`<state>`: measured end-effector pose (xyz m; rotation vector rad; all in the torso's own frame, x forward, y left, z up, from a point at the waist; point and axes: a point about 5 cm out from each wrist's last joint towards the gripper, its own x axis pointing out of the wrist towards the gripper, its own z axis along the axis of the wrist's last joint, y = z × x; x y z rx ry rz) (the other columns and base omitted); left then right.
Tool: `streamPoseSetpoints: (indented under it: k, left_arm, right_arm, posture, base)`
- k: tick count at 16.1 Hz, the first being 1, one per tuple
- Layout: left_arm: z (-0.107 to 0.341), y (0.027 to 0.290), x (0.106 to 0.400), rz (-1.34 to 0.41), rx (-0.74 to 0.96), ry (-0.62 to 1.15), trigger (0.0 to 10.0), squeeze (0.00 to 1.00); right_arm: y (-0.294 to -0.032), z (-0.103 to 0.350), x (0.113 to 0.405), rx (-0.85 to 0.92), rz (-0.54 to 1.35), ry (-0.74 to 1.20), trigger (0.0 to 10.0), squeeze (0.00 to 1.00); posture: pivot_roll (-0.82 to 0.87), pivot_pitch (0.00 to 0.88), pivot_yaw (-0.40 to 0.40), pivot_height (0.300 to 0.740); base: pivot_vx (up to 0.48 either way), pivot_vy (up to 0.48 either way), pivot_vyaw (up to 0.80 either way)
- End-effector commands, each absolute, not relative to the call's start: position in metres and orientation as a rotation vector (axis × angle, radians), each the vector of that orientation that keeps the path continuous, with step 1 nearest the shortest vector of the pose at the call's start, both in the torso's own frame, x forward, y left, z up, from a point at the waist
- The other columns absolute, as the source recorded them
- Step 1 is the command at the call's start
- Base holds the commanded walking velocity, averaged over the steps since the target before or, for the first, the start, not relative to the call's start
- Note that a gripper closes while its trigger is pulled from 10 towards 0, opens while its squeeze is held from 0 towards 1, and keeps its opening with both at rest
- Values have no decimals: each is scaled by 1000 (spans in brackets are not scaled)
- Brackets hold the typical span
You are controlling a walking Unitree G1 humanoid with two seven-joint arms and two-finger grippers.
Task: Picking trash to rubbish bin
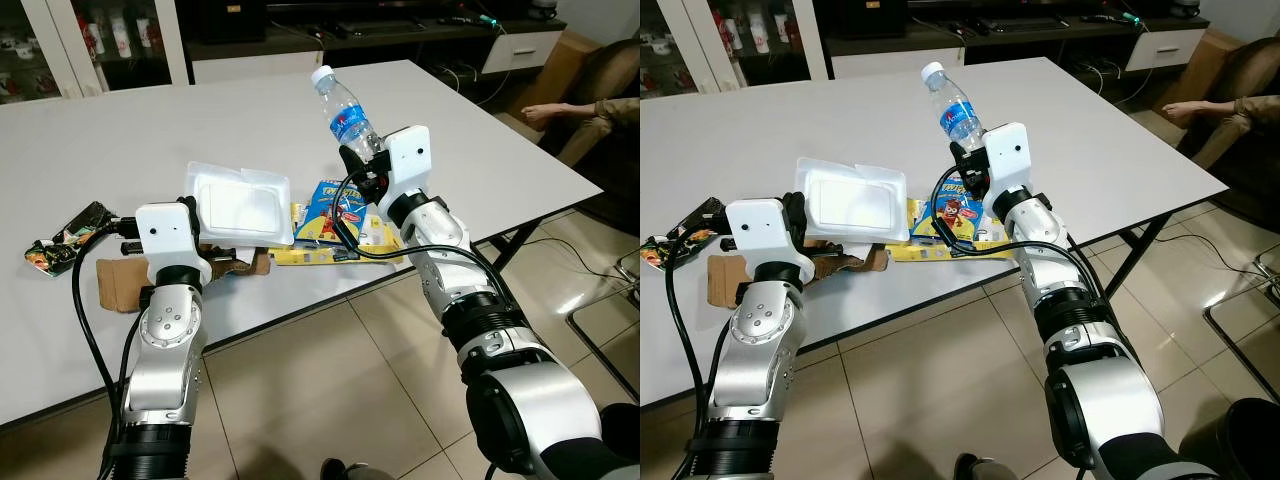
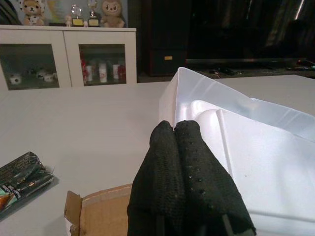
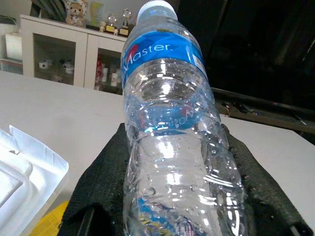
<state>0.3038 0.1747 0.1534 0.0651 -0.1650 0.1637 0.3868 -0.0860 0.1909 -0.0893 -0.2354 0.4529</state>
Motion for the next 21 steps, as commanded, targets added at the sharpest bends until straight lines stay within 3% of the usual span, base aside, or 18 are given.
streamPoseSetpoints:
  k: [1,7,8,9,21]
  left_arm:
    - [155,171,303,140,62,-166,10000,0]
    - [155,175,301,138,71,-157,10000,0]
    - [160,187,302,113,117,-135,10000,0]
    - [167,203,305,92,155,-112,10000,0]
    - [158,200,312,89,94,-66,10000,0]
  right_arm:
    - [-90,199,389,-81,435,-261,10000,0]
    - [-87,199,389,-71,437,-262,10000,0]
    - [-76,199,390,5,417,-260,10000,0]
    - [-64,199,391,93,389,-251,10000,0]
    - [-69,203,394,85,371,-254,10000,0]
  posture:
    - [39,32,-55,740]
    - [43,32,-52,740]
    - [158,0,32,740]
    - [144,0,35,740]
    - [87,4,-14,740]
  base:
    - [0,0,0]
    - [0,0,0]
    - [0,0,0]
    - [0,0,0]
    - [0,0,0]
